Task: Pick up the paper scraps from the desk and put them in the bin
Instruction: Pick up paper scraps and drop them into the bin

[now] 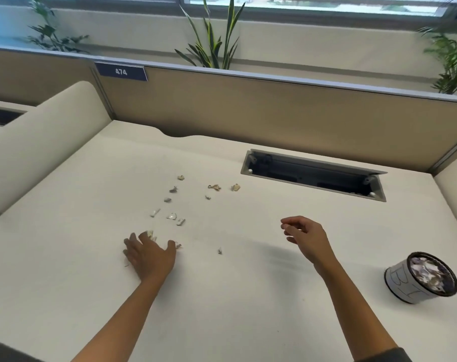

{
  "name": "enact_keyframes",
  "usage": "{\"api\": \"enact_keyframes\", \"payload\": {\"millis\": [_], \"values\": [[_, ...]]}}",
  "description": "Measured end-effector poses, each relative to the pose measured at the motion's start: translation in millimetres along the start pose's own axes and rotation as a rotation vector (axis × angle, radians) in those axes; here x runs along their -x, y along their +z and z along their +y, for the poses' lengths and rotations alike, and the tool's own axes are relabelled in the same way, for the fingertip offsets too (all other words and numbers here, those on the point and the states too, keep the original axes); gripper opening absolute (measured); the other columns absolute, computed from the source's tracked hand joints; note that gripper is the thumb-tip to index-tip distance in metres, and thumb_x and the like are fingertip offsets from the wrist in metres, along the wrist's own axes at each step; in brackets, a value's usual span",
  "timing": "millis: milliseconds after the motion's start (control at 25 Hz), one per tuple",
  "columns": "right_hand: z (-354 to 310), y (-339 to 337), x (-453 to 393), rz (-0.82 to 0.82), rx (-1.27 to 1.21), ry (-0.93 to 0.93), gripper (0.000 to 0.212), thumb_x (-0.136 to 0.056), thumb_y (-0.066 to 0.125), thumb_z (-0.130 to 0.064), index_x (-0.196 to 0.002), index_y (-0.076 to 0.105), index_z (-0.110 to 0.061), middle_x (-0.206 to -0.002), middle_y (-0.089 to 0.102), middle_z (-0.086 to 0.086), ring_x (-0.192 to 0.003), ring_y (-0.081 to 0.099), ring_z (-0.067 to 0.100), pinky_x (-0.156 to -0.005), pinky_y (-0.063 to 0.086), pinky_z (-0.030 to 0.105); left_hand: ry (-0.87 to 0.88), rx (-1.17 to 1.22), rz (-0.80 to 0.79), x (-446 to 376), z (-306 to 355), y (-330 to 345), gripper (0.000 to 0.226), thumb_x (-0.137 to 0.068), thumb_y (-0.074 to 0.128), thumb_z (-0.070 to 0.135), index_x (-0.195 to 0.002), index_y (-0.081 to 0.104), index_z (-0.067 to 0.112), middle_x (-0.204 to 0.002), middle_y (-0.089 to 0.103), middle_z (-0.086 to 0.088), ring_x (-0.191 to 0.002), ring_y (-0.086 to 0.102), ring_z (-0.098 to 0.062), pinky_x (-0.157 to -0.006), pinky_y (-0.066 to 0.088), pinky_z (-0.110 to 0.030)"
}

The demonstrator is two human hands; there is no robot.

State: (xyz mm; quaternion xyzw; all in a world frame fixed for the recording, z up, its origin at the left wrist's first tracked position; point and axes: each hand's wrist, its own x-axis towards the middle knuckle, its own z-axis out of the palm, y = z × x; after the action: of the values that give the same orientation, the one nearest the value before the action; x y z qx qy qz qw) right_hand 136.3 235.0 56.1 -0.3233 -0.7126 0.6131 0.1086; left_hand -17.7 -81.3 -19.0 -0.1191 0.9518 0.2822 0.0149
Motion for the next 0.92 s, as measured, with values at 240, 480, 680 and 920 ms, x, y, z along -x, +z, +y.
{"api": "enact_keyframes", "payload": {"millis": [240, 480, 680, 920], "values": [[5, 15, 3, -0.045, 0.022, 0.011, 0.015, -0.091, 0.065, -0.011, -0.094, 0.076, -0.021, -0.091, 0.075, 0.001, -0.088, 0.071, 0.016, -0.077, 0.058, 0.026, -0.23, 0.108, -0.018, 3, -17, 3, 0.098, -0.08, 0.069, 0.05, -0.148, 0.015, 0.005, -0.16, -0.005, -0.023, -0.149, -0.012, -0.036, -0.12, -0.005, -0.048], [10, 19, 8, -0.062, 0.035, 0.014, 0.015, -0.091, 0.066, -0.011, -0.094, 0.076, -0.021, -0.09, 0.074, 0.001, -0.086, 0.071, 0.016, -0.076, 0.058, 0.025, 0.036, 0.2, -0.14, -14, -14, 7, 0.088, -0.088, 0.066, 0.041, -0.151, 0.016, 0.006, -0.161, 0.004, -0.019, -0.15, -0.008, -0.032, -0.122, 0.0, -0.044], [13, 23, 11, -0.067, 0.04, 0.035, 0.015, -0.092, 0.065, -0.01, -0.095, 0.076, -0.02, -0.092, 0.075, 0.003, -0.088, 0.071, 0.016, -0.078, 0.059, 0.027, 0.227, 0.094, -0.344, -17, -6, 5, 0.077, -0.088, 0.062, 0.048, -0.148, 0.033, 0.009, -0.161, 0.015, -0.011, -0.15, 0.0, -0.026, -0.122, 0.014, -0.043], [14, 39, 12, -0.114, 0.055, 0.043, 0.013, -0.09, 0.067, -0.011, -0.094, 0.076, -0.02, -0.092, 0.075, 0.003, -0.086, 0.071, 0.017, -0.075, 0.058, 0.025, 0.411, -0.12, -0.202, 3, 5, 3, 0.019, -0.091, 0.044, 0.001, -0.102, 0.059, 0.004, -0.112, 0.055, -0.012, -0.111, 0.051, -0.029, -0.083, 0.039, -0.029]]}}
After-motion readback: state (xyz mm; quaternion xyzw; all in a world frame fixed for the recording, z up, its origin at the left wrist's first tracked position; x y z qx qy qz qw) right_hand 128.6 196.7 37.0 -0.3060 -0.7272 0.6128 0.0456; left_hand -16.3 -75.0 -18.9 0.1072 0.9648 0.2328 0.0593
